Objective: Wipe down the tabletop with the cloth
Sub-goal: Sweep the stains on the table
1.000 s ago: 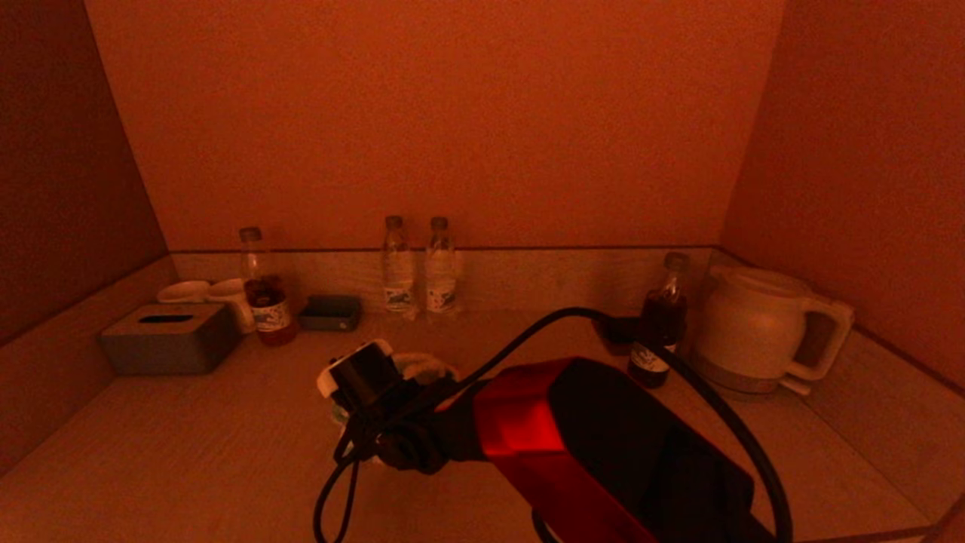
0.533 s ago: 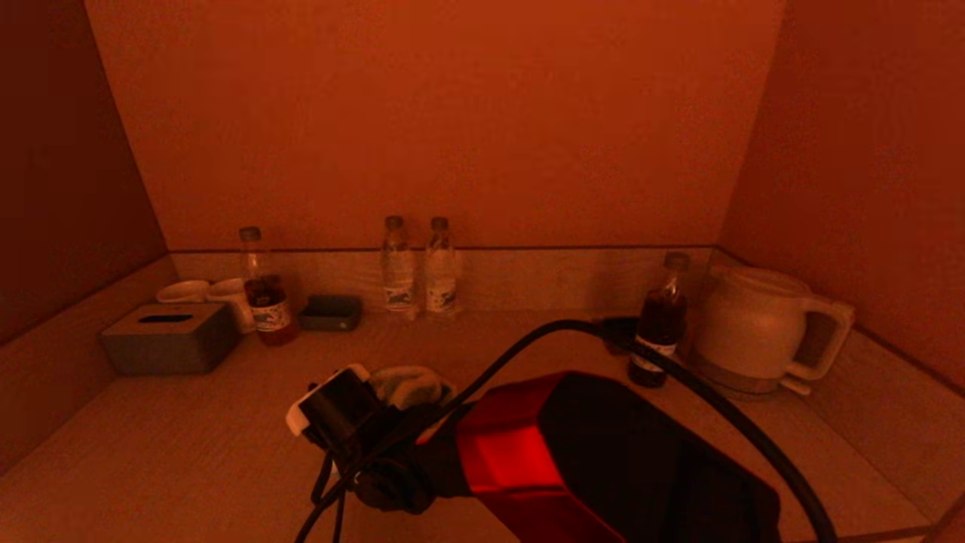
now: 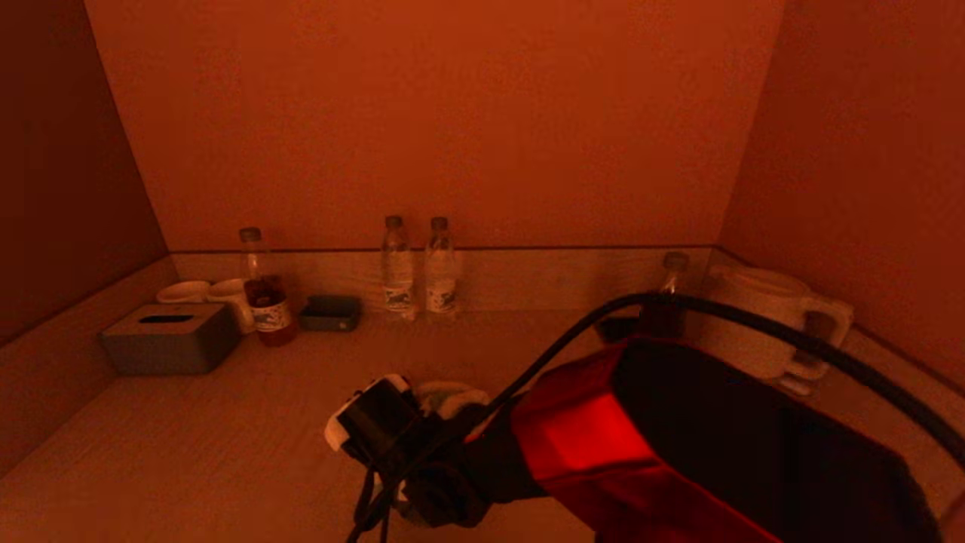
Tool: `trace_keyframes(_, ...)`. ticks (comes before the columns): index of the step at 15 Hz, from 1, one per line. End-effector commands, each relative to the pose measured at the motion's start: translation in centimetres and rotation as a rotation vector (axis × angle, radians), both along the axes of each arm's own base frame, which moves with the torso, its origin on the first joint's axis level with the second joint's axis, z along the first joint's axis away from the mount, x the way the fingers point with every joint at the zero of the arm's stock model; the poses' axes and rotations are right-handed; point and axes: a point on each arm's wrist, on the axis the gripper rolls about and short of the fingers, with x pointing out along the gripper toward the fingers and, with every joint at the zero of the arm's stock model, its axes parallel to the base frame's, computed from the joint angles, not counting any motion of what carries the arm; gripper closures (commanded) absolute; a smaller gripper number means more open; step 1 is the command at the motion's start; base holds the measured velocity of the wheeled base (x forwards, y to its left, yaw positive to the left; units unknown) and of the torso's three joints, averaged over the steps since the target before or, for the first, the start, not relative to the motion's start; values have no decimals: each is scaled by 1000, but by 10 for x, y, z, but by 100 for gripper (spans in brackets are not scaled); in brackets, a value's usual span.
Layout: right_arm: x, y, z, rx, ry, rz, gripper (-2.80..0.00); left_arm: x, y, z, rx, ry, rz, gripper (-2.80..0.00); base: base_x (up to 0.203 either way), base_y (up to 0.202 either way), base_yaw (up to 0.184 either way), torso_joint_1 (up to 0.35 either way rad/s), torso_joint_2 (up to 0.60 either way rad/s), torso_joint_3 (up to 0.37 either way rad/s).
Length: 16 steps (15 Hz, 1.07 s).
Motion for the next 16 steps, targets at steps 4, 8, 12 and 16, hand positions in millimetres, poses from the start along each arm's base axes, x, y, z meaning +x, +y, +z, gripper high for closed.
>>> trace_keyframes(4, 36, -85, 18, -6, -29, -262, 0, 0, 0, 0, 0, -1, 1, 0, 0, 0, 0, 0, 0, 0)
trace_keyframes(8, 41, -125, 23, -8, -36, -353, 0, 0, 0, 0, 0, -1, 1, 0, 0, 0, 0, 0, 0, 0)
trace_keyframes(12, 25, -162, 37, -8, -46, -419, 0, 0, 0, 0, 0, -1, 1, 0, 0, 0, 0, 0, 0, 0)
trace_keyframes(16, -1, -181, 48, -4, -50, -443, 0, 0, 0, 0, 0, -1, 1, 0, 0, 0, 0, 0, 0, 0)
